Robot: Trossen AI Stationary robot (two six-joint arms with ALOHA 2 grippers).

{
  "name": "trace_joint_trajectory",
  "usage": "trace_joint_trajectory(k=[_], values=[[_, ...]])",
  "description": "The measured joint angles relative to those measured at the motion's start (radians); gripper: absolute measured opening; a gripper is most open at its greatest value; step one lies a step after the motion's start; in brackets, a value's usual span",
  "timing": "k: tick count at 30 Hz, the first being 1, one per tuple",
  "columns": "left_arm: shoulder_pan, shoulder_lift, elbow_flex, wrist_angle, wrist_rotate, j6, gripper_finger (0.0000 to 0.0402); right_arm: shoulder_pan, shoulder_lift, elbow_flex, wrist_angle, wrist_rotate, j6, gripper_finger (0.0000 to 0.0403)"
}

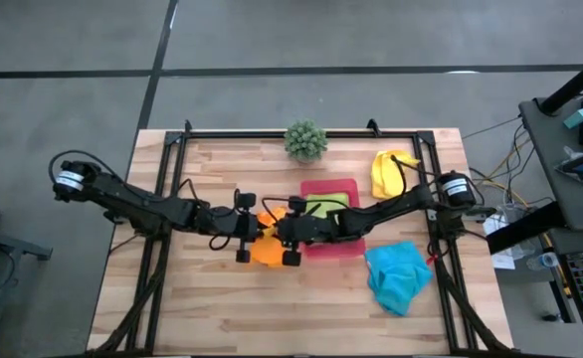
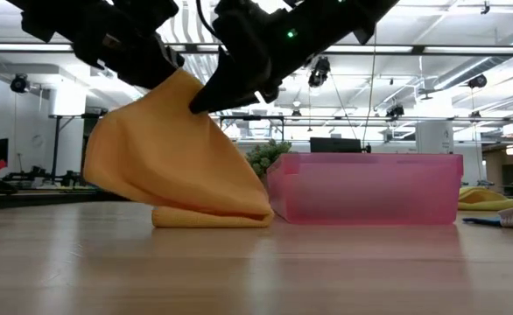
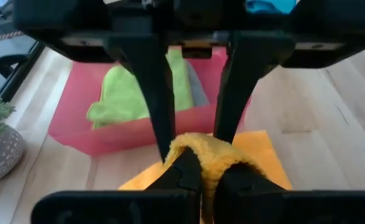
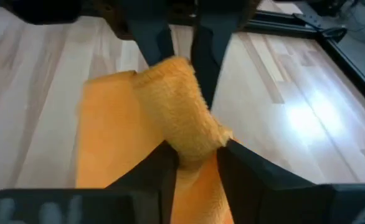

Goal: Fold microfiber towels
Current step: Fold the orange towel

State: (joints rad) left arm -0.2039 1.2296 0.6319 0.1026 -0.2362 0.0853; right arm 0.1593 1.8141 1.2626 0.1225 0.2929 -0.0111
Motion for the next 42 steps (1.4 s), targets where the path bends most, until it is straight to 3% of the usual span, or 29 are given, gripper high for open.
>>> trace_joint_trajectory(k=[7,11,17,23,28,33,36,42], values=[[0.000,-0.006,0.011,-0.006,0.010,0.000,0.0000,0.005,-0.004,0.006,-0.018,-0.001,-0.035,0.0022],[0.000,-0.038,0.028,-0.018,0.010,0.004,0.0000,0.008,-0.026,0.006,-0.038,0.000,-0.035,0.0014],[0.000,-0.134,0.073,-0.023,-0.003,0.058,0.0000,0.013,-0.098,0.012,-0.073,-0.002,-0.042,0.0033],[0.000,-0.216,0.136,-0.034,-0.060,0.112,0.0000,0.039,-0.203,0.009,-0.154,-0.008,-0.060,0.0077],[0.001,-0.251,0.216,-0.032,-0.205,0.151,0.0000,0.061,-0.253,0.005,-0.177,-0.007,-0.056,0.0122],[0.001,-0.246,0.259,-0.034,-0.473,0.162,0.0000,0.063,-0.250,-0.003,-0.171,0.001,-0.005,0.0143],[0.001,-0.239,0.252,-0.042,-0.471,0.176,0.0000,0.063,-0.243,-0.023,-0.179,0.063,0.011,0.0143],[-0.015,-0.236,0.241,-0.071,-0.366,0.182,0.0000,0.058,-0.241,-0.088,-0.185,0.203,0.017,0.0144]])
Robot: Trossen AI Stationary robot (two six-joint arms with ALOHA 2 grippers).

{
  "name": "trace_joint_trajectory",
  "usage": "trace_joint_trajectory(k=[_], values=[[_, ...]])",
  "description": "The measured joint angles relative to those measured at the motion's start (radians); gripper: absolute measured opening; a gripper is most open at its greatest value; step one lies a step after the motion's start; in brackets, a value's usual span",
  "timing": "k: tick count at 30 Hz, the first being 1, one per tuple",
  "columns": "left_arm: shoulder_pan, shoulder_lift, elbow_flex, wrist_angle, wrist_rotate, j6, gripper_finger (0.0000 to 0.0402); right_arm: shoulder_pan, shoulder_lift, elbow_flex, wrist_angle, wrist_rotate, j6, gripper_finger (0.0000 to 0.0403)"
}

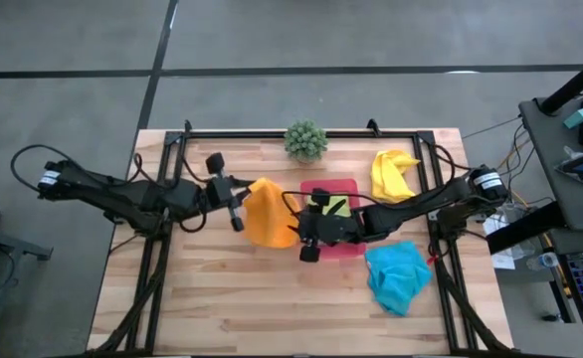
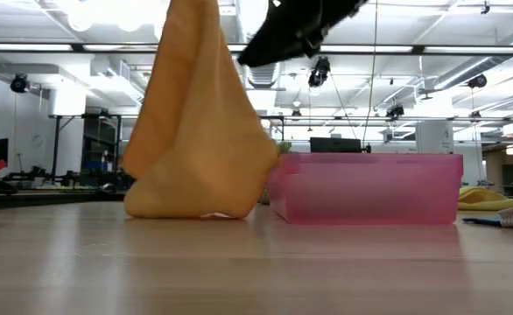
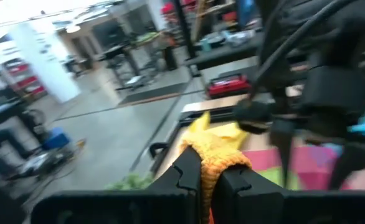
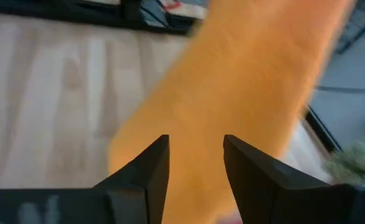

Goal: Fold microfiber towels
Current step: Fold the orange towel

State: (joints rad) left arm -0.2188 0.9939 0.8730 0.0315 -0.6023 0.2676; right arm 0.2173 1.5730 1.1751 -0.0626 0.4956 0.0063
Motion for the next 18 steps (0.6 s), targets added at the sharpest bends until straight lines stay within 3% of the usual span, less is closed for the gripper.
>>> trace_joint_trajectory(k=[8,12,18], values=[[-0.024,-0.010,-0.004,-0.112,0.265,-0.001,0.0000,-0.049,0.001,-0.124,0.116,0.023,0.047,0.0144],[-0.029,0.002,-0.016,-0.178,0.391,-0.033,0.0000,-0.065,0.001,-0.183,0.256,-0.056,0.045,0.0144],[-0.033,0.055,-0.020,-0.281,0.438,-0.145,0.0000,-0.074,0.001,-0.204,0.305,-0.111,0.045,0.0144]])
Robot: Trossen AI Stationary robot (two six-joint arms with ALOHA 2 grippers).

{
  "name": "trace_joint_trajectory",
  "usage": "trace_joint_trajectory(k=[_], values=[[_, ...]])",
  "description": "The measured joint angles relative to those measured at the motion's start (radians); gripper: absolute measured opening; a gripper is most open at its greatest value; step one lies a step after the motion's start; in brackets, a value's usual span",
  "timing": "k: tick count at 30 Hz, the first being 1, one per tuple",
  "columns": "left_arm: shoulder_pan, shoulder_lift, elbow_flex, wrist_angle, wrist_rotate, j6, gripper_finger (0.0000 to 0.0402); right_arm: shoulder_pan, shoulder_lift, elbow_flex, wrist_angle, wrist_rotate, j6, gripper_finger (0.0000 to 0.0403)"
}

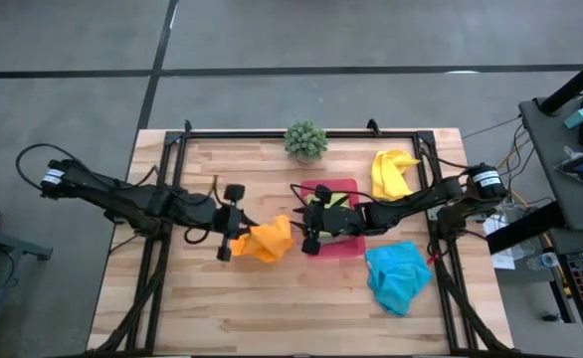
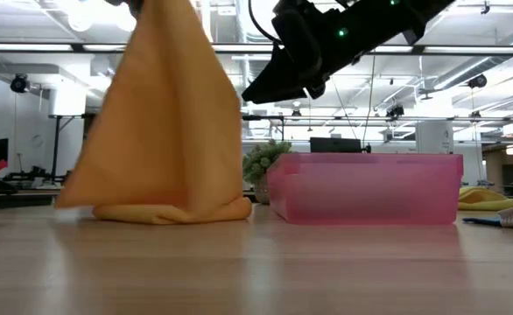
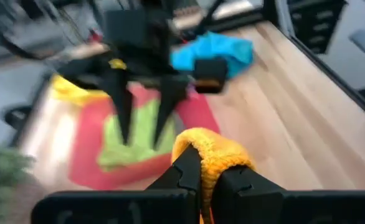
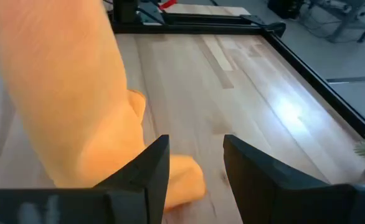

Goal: Fold microfiber towels
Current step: Fold the orange towel

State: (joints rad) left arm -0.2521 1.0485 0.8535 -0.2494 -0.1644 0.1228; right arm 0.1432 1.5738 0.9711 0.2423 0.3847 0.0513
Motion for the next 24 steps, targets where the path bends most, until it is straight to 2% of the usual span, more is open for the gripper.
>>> trace_joint_trajectory(k=[8,13,19,24], values=[[-0.029,0.147,-0.041,-0.002,0.275,-0.051,0.0000,0.000,0.000,-0.010,0.003,-0.024,0.001,0.0144],[-0.051,0.244,-0.072,0.002,0.329,-0.148,0.0000,0.000,0.000,-0.010,0.034,-0.075,0.001,0.0144],[-0.102,0.346,-0.073,0.008,0.481,-0.223,0.0000,0.000,0.001,0.005,0.040,-0.120,0.002,0.0144],[-0.135,0.379,-0.073,0.010,0.508,-0.301,0.0000,0.000,0.001,0.008,0.040,-0.134,0.016,0.0144]])
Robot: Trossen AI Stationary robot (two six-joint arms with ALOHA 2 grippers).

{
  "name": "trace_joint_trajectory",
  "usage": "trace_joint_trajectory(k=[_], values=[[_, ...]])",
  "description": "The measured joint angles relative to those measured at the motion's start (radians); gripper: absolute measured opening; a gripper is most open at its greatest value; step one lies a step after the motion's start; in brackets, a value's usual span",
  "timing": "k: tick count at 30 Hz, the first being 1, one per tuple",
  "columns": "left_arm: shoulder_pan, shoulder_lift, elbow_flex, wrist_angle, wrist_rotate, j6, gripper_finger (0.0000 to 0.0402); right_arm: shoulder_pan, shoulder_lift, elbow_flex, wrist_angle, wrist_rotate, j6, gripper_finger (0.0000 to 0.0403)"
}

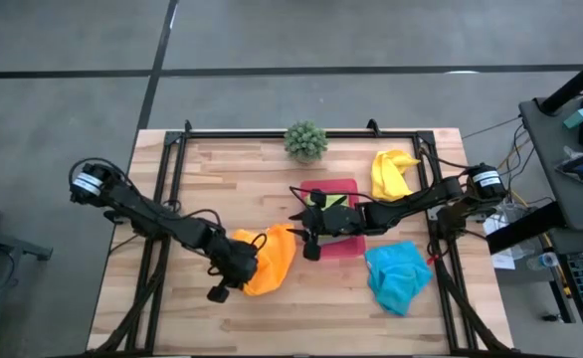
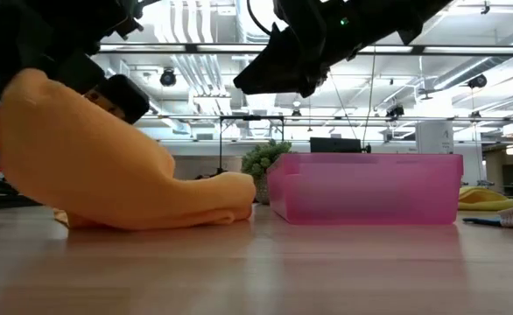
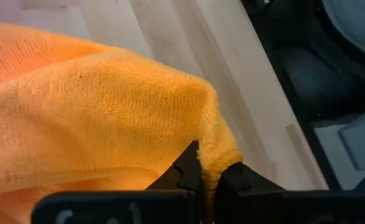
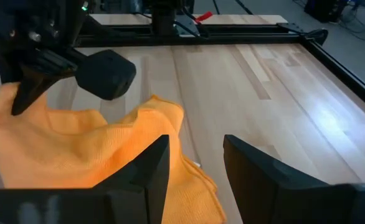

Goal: Fold microfiber towels
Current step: Fold the orange towel

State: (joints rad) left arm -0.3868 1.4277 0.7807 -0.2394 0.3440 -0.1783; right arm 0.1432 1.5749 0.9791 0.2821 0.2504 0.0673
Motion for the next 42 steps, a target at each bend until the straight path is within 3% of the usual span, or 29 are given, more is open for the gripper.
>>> trace_joint_trajectory(k=[9,17,24,33,42], values=[[-0.030,-0.020,0.000,-0.001,0.007,-0.026,0.0000,0.000,0.028,0.019,0.033,-0.001,0.005,0.0144],[-0.055,-0.021,-0.002,-0.006,0.006,-0.076,0.0000,-0.003,0.210,0.180,-0.014,-0.033,-0.055,0.0144],[-0.085,-0.021,-0.009,-0.005,-0.008,-0.106,0.0000,-0.053,0.338,0.368,-0.219,-0.267,-0.034,0.0144],[-0.094,-0.022,-0.043,0.034,-0.020,-0.134,0.0000,-0.086,0.504,0.521,-0.216,-0.557,-0.084,0.0144],[-0.102,-0.035,-0.057,0.046,-0.019,-0.170,0.0000,-0.085,0.616,0.663,-0.218,-0.574,-0.142,0.0144]])
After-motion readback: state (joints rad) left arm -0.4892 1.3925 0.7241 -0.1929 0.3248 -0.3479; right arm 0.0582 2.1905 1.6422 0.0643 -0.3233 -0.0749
